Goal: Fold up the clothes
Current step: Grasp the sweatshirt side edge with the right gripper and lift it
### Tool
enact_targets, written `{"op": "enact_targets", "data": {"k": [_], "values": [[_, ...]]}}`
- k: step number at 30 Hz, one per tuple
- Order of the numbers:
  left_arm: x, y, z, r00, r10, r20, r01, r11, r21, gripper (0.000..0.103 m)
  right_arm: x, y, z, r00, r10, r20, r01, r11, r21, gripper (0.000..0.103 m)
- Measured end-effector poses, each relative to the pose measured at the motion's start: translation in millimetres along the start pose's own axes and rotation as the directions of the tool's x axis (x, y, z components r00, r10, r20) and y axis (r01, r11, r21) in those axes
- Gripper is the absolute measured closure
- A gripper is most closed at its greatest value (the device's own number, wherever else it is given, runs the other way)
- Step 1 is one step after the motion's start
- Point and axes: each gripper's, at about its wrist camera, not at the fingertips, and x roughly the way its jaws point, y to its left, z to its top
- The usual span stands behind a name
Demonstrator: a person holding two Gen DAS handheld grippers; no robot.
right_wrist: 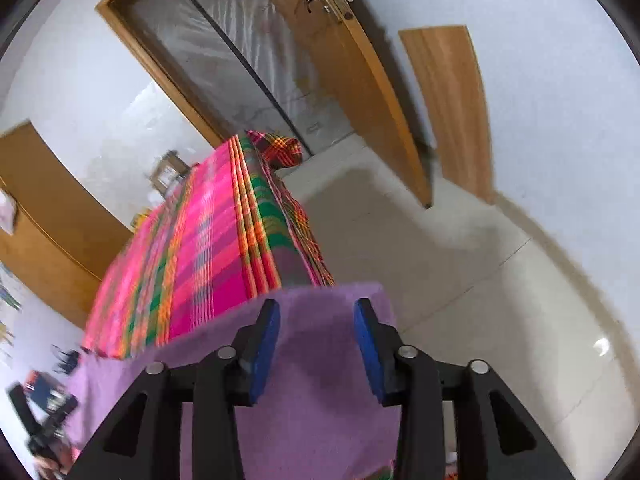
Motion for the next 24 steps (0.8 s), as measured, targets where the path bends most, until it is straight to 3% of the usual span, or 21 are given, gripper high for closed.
{"op": "enact_targets", "data": {"k": [7, 8, 10, 11, 12, 18, 21, 24], "values": [[3.2, 0.3, 0.5, 1.000, 0.022, -0.011, -0.022, 1.000, -0.009, 0.040, 26.9, -56.8, 11.4, 0.973, 0.205, -0.107, -0.178, 0.960, 0.218, 0.052], [3.3, -0.7, 0.7, 1.000, 0.022, -0.010, -0.022, 1.000, -0.008, 0.041, 30.2, -57.0, 10.9, 0.968, 0.222, -0.119, -0.192, 0.957, 0.218, 0.056], [3.7, -2.9, 2.5, 1.000, 0.021, -0.008, -0.021, 1.000, -0.005, 0.040, 32.0, -51.7, 10.1, 0.960, 0.246, -0.132, -0.217, 0.956, 0.199, 0.075], [4.1, -4.3, 3.7, 1.000, 0.022, -0.008, -0.022, 1.000, -0.003, 0.040, 30.9, -49.6, 10.6, 0.961, 0.246, -0.127, -0.220, 0.957, 0.189, 0.093], [4.5, -5.6, 4.6, 1.000, 0.022, -0.007, -0.022, 1.000, -0.001, 0.040, 30.2, -48.4, 11.7, 0.962, 0.245, -0.121, -0.222, 0.959, 0.178, 0.096], [9.8, -10.2, 7.1, 1.000, 0.025, -0.013, -0.025, 1.000, -0.004, 0.040, 21.2, -36.1, 28.0, 0.976, 0.208, -0.063, -0.200, 0.973, 0.114, 0.098], [11.9, -11.4, 8.1, 1.000, 0.024, -0.015, -0.024, 1.000, -0.008, 0.040, 34.6, -36.4, 27.8, 0.976, 0.169, -0.137, -0.153, 0.981, 0.120, 0.096], [9.4, -9.6, 7.4, 1.000, 0.029, -0.008, -0.029, 1.000, -0.010, 0.040, 25.9, -49.4, 17.8, 0.983, 0.121, -0.138, -0.099, 0.983, 0.158, 0.082]]}}
